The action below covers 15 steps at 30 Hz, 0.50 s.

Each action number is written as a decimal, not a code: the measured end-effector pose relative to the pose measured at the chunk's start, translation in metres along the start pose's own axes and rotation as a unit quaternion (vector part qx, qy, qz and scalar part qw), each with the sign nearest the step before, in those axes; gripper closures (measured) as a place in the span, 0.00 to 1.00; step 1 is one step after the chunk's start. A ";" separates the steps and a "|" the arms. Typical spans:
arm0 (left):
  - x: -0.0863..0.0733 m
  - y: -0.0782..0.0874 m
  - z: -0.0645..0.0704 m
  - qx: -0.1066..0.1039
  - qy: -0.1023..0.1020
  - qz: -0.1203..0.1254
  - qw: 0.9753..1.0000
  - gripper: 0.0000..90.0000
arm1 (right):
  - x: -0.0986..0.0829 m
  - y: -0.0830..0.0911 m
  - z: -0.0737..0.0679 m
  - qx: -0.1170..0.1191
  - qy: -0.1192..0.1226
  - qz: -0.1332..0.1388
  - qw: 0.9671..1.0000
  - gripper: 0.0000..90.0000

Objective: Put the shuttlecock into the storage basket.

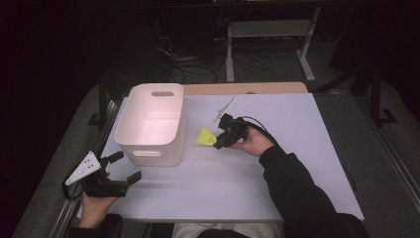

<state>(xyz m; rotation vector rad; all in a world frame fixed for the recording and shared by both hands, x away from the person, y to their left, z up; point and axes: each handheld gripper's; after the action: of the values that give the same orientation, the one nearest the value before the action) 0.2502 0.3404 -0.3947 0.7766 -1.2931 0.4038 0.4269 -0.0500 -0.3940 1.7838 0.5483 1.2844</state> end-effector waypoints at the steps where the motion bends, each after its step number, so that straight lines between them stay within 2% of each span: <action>1: 0.000 0.000 0.000 0.000 0.000 0.000 1.000 0.00 | 0.000 0.001 0.000 0.000 -0.001 0.001 1.000 0.70; 15: 0.000 0.000 0.000 0.001 0.001 -0.001 1.000 0.00 | 0.006 0.028 -0.007 -0.005 0.009 0.026 1.000 0.70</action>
<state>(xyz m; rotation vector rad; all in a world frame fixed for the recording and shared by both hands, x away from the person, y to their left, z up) 0.2502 0.3403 -0.3948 0.7786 -1.2907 0.4049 0.4197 -0.0580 -0.3666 1.7918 0.5068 1.3373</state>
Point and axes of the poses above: each handheld gripper's, and its own axes: y roughly backward along the jaws, x roughly out of its top, z roughly to its right, and after that the axes turned 1 degree about -x, right-handed
